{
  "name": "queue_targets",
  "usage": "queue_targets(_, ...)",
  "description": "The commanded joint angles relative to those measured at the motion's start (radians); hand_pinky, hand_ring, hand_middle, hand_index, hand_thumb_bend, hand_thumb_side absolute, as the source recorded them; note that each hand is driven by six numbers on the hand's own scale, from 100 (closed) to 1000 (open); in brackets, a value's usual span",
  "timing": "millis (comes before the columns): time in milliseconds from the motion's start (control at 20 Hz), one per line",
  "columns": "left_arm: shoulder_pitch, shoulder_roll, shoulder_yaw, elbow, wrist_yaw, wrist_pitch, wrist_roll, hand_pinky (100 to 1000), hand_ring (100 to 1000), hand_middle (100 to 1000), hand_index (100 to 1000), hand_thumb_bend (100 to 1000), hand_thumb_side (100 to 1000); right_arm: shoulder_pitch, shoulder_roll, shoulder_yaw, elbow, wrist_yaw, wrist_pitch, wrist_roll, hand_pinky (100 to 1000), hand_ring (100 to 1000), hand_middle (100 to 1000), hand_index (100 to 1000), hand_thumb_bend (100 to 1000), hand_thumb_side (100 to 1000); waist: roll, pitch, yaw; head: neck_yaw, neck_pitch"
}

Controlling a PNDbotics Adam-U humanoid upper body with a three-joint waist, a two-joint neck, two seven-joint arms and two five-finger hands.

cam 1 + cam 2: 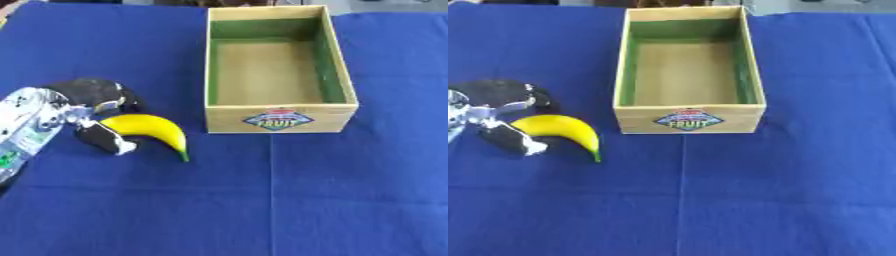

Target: Pick up objects on the table and place them in the box.

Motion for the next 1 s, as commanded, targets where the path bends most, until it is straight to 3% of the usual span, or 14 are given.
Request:
queue_targets(50, -0.014, 0.017, -0.004, -0.004, -0.001, -0.006, 0.021, 619, 749, 713, 850, 370, 533, -0.008, -0.014, -0.004, -0.019, -0.007, -0.001, 0.002, 795, 739, 750, 917, 100, 1000, 0.001, -0.02, 0.0, 0.004, -0.009)
queue_targets(1000, -0.006, 0.015, -0.012, -0.002, 0.014, -0.004, 0.068, 514, 641, 617, 777, 259, 538, -0.006, -0.01, -0.006, -0.019, -0.009, 0.0, 0.0, 797, 741, 749, 918, 100, 1000, -0.001, -0.017, 0.004, 0.007, -0.013)
